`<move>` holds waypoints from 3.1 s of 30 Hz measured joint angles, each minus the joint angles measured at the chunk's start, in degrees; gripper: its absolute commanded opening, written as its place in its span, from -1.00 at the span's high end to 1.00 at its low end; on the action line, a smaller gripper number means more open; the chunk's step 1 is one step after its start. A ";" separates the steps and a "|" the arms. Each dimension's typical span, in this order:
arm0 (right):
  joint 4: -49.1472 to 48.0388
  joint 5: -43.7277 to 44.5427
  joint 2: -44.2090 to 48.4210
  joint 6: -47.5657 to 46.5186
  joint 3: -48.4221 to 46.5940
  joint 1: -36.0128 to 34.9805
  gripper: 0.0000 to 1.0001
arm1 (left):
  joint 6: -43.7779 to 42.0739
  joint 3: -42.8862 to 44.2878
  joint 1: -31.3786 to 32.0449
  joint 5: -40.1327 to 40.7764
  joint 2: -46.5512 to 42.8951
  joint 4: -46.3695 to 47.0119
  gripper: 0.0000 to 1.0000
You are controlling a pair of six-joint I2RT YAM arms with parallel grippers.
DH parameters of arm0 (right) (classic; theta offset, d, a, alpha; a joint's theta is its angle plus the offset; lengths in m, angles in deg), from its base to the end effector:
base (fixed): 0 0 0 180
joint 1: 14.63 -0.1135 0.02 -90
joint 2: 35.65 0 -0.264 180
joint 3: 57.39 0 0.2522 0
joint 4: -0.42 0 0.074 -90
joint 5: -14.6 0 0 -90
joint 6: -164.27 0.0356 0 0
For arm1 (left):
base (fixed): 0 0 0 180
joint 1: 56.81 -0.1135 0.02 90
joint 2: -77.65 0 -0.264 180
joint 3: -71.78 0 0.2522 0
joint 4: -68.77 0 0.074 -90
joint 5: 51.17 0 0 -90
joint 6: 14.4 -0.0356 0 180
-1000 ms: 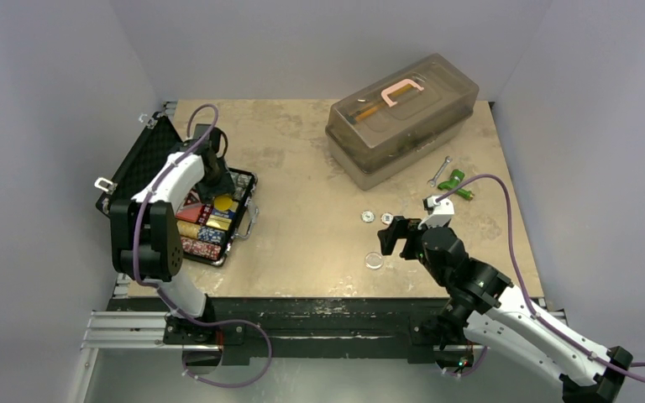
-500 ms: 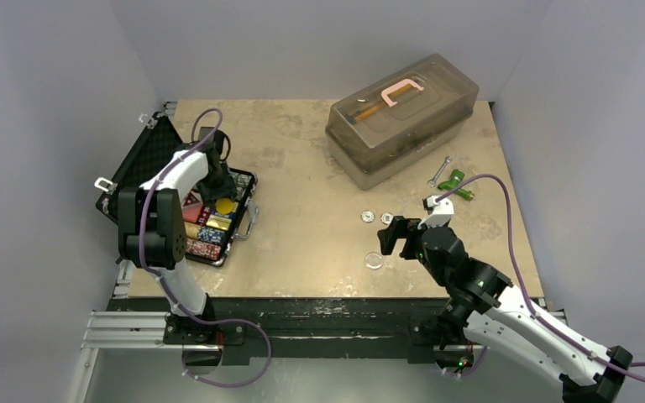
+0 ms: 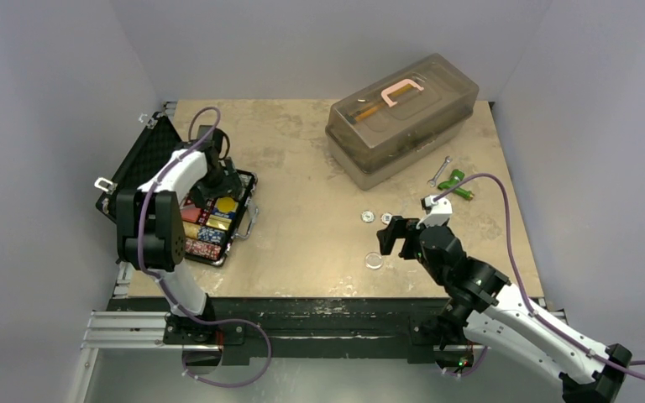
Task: Pack up texas hold em set
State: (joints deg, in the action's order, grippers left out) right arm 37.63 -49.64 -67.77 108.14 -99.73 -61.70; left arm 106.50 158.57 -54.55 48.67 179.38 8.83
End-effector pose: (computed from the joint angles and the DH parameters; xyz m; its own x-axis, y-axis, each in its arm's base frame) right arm 0.1061 0.0913 0.2505 -0.4772 0.2240 -0.8498 -0.1562 0.9299 0.3328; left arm 0.3458 -0.0076 0.2017 -0.8248 -0.4738 -0.3085 -0.5003 0.8658 0.0076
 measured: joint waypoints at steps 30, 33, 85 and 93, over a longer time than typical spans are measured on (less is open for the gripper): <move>17.16 5.60 -18.23 19.93 -6.54 17.70 -0.98 | -9.22 16.20 28.06 -34.51 -15.85 0.50 -0.54; 15.10 1.90 -21.99 17.46 -5.95 31.67 -0.98 | -10.80 14.51 28.04 -34.14 -15.82 -0.22 -0.55; 9.35 -14.32 -56.46 3.96 -19.58 49.00 -0.18 | -12.50 9.66 28.94 -38.05 -16.35 -1.25 -0.54; 9.14 -14.53 -56.46 3.67 -19.58 49.00 0.01 | -12.50 9.66 28.94 -38.05 -16.35 -1.25 -0.54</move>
State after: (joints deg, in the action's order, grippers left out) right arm 46.76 -64.18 -124.22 111.81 -119.31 -12.70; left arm 94.00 168.23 -25.61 10.62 163.03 7.59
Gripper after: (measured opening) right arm 0.511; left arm 0.770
